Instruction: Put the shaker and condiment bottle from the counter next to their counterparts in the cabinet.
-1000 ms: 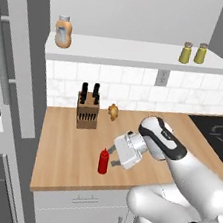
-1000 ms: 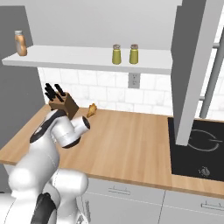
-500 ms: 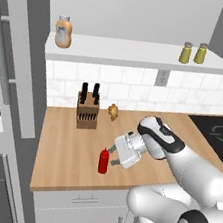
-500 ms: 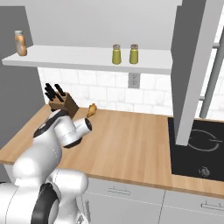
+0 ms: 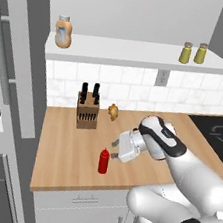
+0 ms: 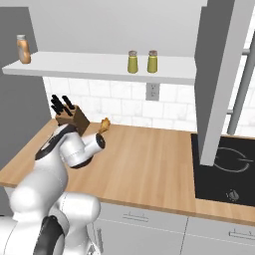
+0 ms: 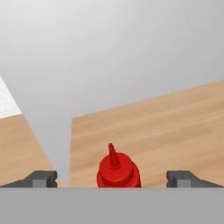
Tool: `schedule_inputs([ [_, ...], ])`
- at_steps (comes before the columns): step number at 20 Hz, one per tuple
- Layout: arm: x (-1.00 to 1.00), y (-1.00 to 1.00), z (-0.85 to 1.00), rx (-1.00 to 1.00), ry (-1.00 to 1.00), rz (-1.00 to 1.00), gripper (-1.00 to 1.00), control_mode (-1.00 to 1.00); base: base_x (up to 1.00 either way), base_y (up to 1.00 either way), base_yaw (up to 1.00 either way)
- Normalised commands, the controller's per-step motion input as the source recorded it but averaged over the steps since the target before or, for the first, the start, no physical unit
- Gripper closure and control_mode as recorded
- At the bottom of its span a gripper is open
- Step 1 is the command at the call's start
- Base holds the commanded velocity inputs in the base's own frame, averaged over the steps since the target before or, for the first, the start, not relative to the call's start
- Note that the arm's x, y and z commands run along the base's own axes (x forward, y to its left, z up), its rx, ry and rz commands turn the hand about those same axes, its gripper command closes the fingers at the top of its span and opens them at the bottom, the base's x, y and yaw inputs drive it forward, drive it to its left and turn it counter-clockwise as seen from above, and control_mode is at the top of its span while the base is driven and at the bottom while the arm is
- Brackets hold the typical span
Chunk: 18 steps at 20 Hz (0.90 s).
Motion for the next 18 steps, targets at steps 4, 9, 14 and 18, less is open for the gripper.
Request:
schedule_inputs([
  [4, 0.01, 0.12, -0.18, 0.0, 0.0, -0.02, -1.0, -1.0, 0.0, 0.0, 0.0],
  [9, 0.0, 0.18, -0.33, 0.0, 0.01, 0.0, -1.0, -1.0, 0.0, 0.0, 0.0],
  [14, 0.0, 0.02, -0.41, 0.0, 0.0, -0.01, -1.0, -1.0, 0.0, 0.0, 0.0],
  [18, 0.0, 0.0, -0.46, 0.0, 0.0, -0.02, -1.0, -1.0, 0.0, 0.0, 0.0],
])
